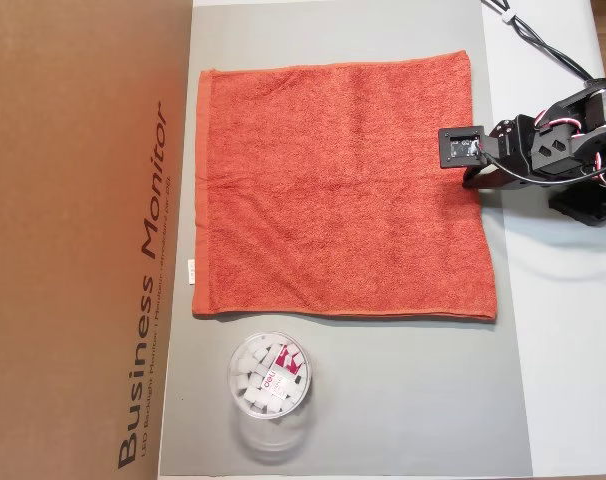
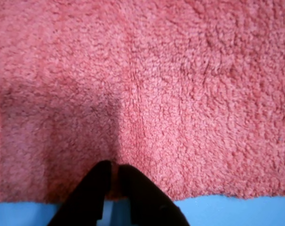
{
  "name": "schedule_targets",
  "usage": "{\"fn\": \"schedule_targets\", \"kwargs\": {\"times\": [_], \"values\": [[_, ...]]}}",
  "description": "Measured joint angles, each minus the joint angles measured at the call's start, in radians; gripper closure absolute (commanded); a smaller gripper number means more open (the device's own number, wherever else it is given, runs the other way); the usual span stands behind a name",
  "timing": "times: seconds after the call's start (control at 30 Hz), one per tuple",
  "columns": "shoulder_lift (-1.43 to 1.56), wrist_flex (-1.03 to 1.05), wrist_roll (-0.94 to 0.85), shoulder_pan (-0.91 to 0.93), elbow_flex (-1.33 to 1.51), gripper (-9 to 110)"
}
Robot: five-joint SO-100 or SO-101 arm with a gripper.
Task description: Fold the blanket.
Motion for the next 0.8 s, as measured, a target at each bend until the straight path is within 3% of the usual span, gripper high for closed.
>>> {"fn": "schedule_targets", "kwargs": {"times": [0.8], "values": [[-0.008,0.0,0.003,-0.006,-0.009,102]]}}
